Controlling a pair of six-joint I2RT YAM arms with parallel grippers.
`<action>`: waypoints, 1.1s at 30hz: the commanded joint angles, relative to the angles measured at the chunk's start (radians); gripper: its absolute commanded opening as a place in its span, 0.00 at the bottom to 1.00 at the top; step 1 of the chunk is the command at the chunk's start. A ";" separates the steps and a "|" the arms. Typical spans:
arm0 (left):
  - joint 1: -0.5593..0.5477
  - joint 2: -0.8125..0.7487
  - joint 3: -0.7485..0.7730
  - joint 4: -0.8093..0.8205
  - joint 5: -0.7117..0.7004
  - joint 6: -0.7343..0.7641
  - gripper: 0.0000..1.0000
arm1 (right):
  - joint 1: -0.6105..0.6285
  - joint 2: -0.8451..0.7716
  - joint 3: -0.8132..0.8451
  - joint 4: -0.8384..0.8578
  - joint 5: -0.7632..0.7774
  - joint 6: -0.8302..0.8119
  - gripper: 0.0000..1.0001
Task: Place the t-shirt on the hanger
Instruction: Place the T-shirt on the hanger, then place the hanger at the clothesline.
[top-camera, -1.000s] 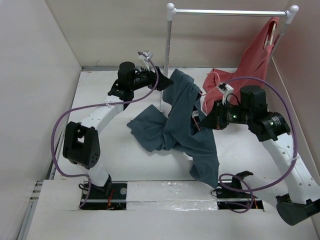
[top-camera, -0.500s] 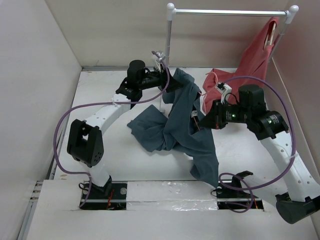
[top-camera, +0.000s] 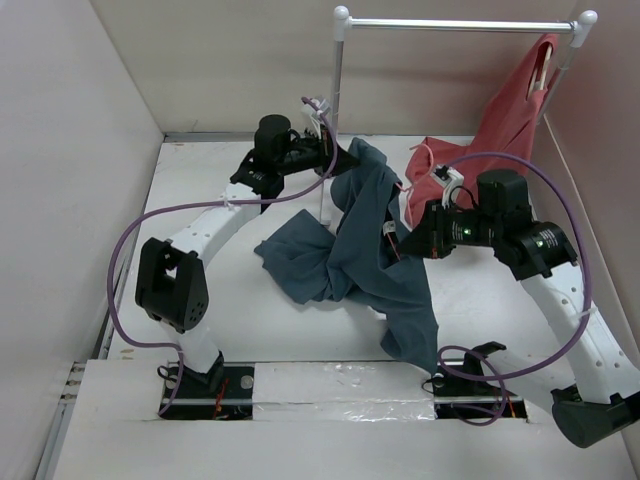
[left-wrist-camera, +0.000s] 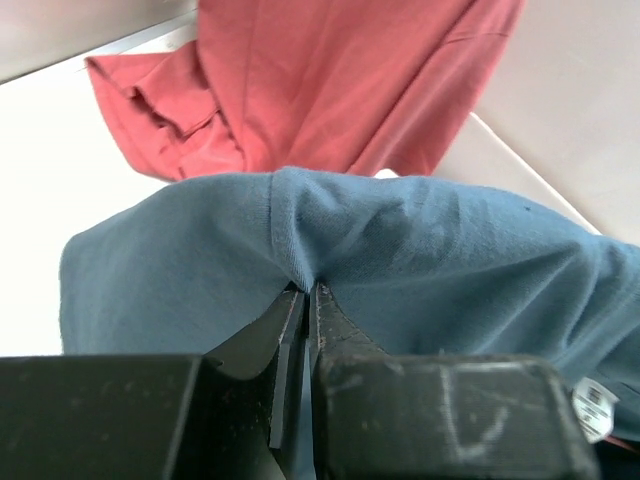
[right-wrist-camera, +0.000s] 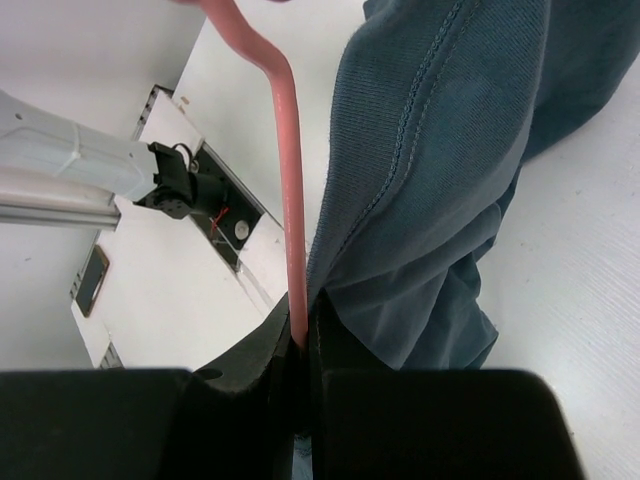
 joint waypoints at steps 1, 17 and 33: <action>0.026 -0.044 0.043 -0.008 -0.059 0.013 0.00 | -0.007 -0.027 0.018 0.030 -0.008 -0.019 0.00; 0.091 0.008 0.180 -0.039 -0.165 -0.152 0.00 | 0.003 -0.022 0.133 -0.091 0.058 -0.016 0.00; 0.091 -0.187 0.151 -0.339 -0.259 -0.044 0.31 | -0.172 0.228 0.592 -0.147 0.466 0.031 0.00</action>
